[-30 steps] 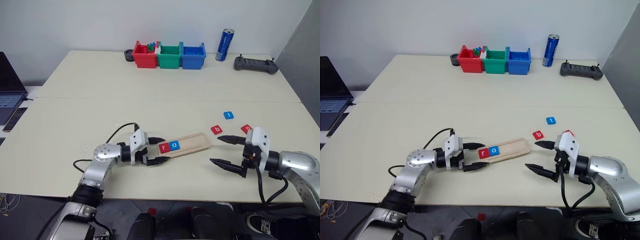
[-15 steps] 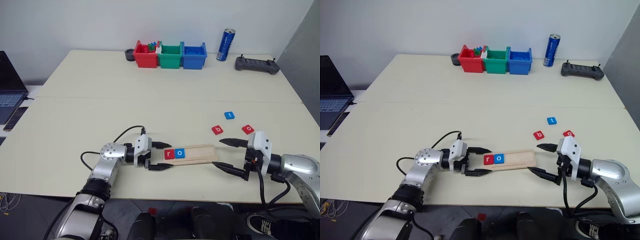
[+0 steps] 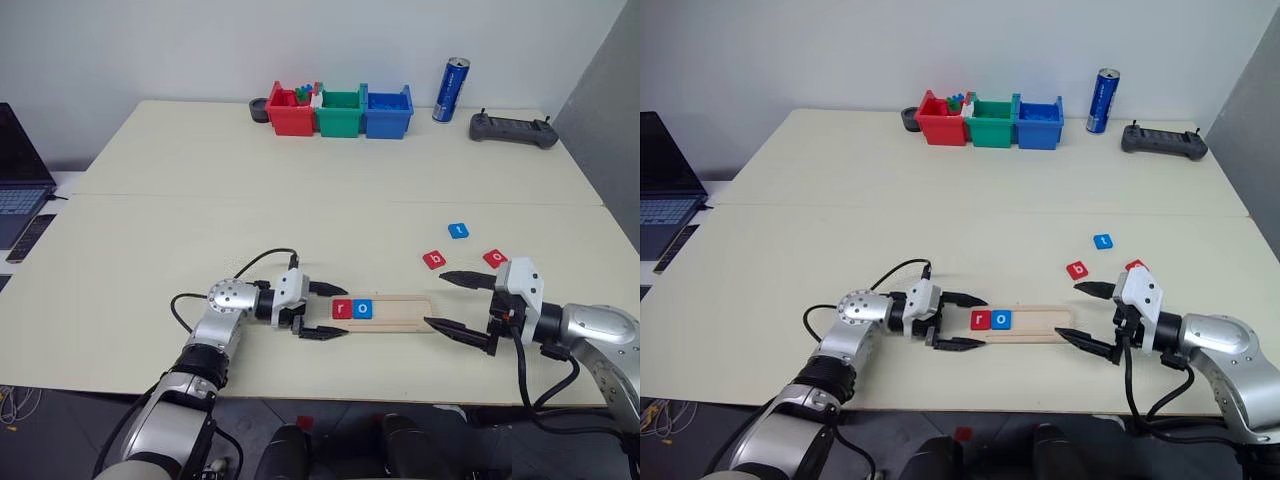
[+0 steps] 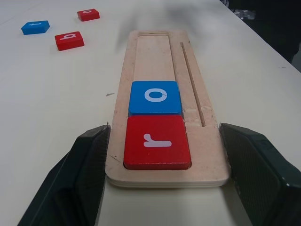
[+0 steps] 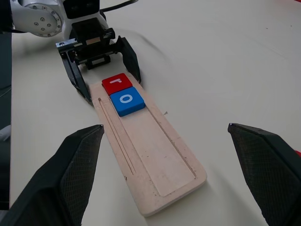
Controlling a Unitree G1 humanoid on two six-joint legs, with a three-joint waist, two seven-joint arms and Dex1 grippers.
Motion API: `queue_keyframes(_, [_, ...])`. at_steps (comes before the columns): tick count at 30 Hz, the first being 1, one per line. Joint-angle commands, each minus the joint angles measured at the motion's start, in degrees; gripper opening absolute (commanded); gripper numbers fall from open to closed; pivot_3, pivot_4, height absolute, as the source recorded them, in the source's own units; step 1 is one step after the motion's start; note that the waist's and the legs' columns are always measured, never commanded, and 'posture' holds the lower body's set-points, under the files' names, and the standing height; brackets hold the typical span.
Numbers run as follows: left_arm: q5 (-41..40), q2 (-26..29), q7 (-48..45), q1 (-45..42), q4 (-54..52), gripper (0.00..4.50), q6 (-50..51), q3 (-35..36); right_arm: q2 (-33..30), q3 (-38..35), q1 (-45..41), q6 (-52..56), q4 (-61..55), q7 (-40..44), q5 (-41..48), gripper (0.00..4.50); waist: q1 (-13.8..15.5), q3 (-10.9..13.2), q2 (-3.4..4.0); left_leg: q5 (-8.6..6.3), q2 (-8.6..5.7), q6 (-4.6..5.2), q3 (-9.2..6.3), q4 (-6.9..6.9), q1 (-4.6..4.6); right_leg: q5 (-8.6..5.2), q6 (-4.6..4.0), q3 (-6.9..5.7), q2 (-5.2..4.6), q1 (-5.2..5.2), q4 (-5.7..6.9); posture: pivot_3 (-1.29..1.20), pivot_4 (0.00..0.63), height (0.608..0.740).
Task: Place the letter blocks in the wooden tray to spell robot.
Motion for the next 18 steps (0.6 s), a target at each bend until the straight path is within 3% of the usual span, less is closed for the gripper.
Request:
queue_keyframes(1, [1.0, -0.4, 0.1, -0.5, 1.4, 3.36, -1.3, -0.3, -0.1, -1.2, -0.8, 0.2, -1.5, -0.3, 0.8, 4.5, 0.0, 0.0, 0.0, 0.0, 0.0, 0.0, 0.0, 0.0, 0.0, 0.0, 0.0, 0.0, 0.0, 0.0, 0.0, 0.0, 0.15, 0.74])
queue_keyframes(2, [1.0, -0.5, 0.1, -0.6, 1.6, 3.36, -1.4, -0.3, -0.1, -1.1, -0.9, 0.3, -1.5, -0.4, 0.8, 4.5, 0.0, 0.0, 0.01, 0.0, 0.0, 0.0, 0.0, 0.01, 0.0, 0.0, 0.0, 0.0, 0.0, 0.01, 0.01, 0.0, 0.15, 0.74])
queue_keyframes(4, [1.1, -0.6, 0.1, -0.7, 1.9, 4.1, -1.5, -0.2, 0.0, -1.0, -1.0, 0.4, -1.5, -0.5, 0.8, 4.5, 0.0, 0.0, 0.01, 0.0, 0.0, 0.0, 0.0, 0.02, 0.0, 0.0, 0.0, 0.0, 0.0, 0.01, 0.02, 0.0, 0.15, 0.74])
queue_keyframes(6, [1.1, -0.6, 0.0, -0.8, 2.0, 4.47, -1.6, -0.1, 0.0, -1.0, -1.0, 0.5, -1.6, -0.6, 0.8, 4.5, 0.0, 0.0, 0.01, 0.0, -0.01, 0.0, 0.0, 0.03, 0.0, 0.0, 0.0, 0.0, 0.0, 0.01, 0.02, 0.0, 0.15, 0.74])
queue_keyframes(13, [-0.9, 0.4, -1.0, -0.5, -2.6, 4.47, 1.4, 0.8, 0.4, -1.3, -0.4, 1.0, -2.3, -1.7, 1.0, 4.5, 0.0, 0.0, 0.0, 0.0, 0.0, 0.0, -0.01, 0.05, 0.0, 0.0, 0.0, 0.0, 0.0, 0.01, 0.04, 0.0, 0.15, 0.74])
queue_keyframes(18, [-4.5, 4.3, -1.4, 2.4, -13.5, 4.47, 7.8, 2.3, 1.0, -2.4, 0.4, 3.0, -3.0, -6.4, 0.2, 4.5, -0.1, 0.0, -0.01, 0.0, 0.03, 0.0, -0.03, 0.02, -0.01, 0.0, 0.0, -0.01, 0.01, -0.01, 0.03, 0.0, 0.15, 0.74])
